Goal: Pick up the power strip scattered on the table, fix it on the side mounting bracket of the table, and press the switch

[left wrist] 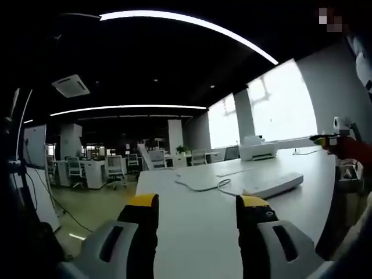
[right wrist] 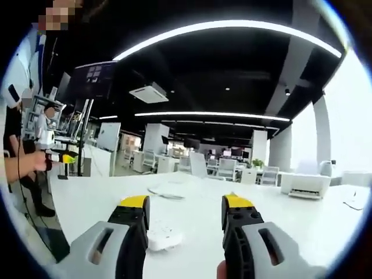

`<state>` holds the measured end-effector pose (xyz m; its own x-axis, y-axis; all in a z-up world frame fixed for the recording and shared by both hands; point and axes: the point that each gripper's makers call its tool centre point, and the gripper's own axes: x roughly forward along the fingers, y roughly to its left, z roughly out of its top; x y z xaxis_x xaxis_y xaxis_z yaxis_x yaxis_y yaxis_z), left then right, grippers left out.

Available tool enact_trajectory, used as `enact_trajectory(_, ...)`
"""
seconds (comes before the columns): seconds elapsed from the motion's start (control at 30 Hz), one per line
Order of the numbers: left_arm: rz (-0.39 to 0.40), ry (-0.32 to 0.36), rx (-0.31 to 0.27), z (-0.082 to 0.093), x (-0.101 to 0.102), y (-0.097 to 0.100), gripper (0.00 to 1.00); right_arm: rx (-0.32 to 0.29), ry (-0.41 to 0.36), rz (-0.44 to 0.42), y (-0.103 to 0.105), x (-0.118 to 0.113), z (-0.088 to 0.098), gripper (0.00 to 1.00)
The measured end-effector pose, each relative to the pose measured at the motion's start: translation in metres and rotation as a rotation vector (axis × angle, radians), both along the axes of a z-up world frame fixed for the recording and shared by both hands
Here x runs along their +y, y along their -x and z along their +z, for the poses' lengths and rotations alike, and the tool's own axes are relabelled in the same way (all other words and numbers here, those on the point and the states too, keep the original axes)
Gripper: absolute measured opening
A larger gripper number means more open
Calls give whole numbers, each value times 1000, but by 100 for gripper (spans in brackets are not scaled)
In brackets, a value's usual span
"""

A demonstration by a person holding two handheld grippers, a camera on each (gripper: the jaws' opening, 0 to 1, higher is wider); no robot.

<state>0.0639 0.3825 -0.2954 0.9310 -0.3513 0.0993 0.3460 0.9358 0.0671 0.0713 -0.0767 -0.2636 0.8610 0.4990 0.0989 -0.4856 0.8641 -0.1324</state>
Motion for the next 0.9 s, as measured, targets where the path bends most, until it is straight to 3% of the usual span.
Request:
enact_trajectory(0.57, -34, 6, 9, -5, -13, 5, 58, 38, 62, 123, -7, 12, -5, 50)
enact_trajectory(0.9, -37, 12, 14, -8, -19, 8, 59, 62, 96, 138, -15, 13, -14, 53)
